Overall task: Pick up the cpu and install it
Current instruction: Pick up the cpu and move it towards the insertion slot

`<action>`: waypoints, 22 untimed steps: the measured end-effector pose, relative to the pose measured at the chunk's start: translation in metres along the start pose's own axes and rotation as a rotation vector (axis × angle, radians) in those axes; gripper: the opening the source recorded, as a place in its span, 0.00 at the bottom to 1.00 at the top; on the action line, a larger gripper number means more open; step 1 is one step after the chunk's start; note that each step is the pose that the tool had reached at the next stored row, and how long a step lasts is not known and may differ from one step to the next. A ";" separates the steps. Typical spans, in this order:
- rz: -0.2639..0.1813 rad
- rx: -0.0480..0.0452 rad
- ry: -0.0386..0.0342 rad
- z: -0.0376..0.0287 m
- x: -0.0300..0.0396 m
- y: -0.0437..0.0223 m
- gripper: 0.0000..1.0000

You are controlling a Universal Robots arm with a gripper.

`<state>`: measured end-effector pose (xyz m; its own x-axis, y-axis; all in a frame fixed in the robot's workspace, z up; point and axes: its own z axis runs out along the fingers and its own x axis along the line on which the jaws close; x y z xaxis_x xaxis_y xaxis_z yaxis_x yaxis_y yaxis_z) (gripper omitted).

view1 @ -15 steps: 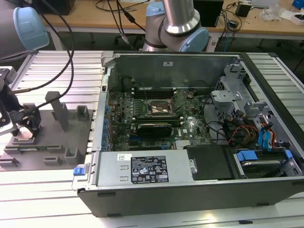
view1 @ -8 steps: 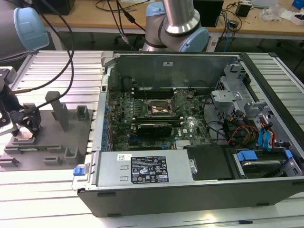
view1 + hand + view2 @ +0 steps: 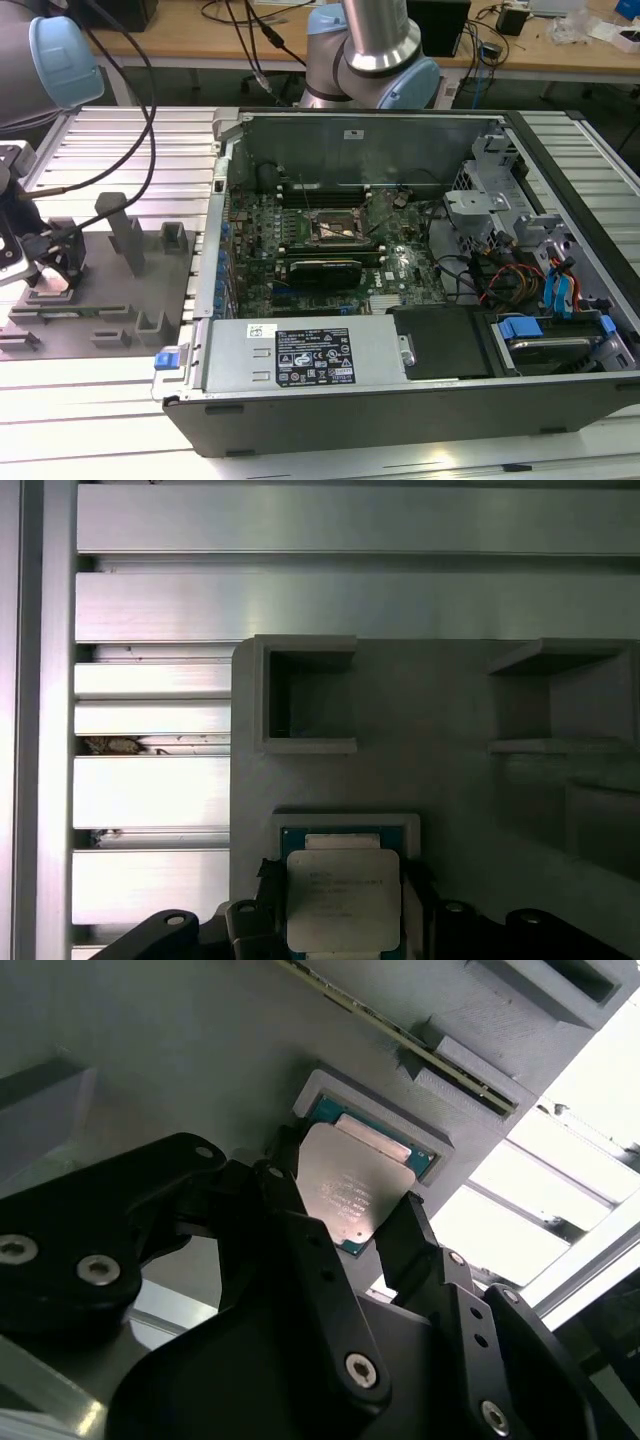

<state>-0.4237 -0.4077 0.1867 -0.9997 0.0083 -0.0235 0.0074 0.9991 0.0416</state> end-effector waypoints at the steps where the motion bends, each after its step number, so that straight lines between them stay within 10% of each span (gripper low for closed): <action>1: 0.000 0.0000 -0.0001 0.0002 0.0000 0.0000 0.55; 5: 0.000 -0.0007 -0.0012 -0.0009 -0.0002 0.0001 0.55; 22: 0.000 -0.0001 -0.0002 -0.0493 -0.0012 0.0024 0.55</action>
<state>-0.4237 -0.4073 0.2361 -0.9997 0.0084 -0.0237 0.0074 0.9991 0.0417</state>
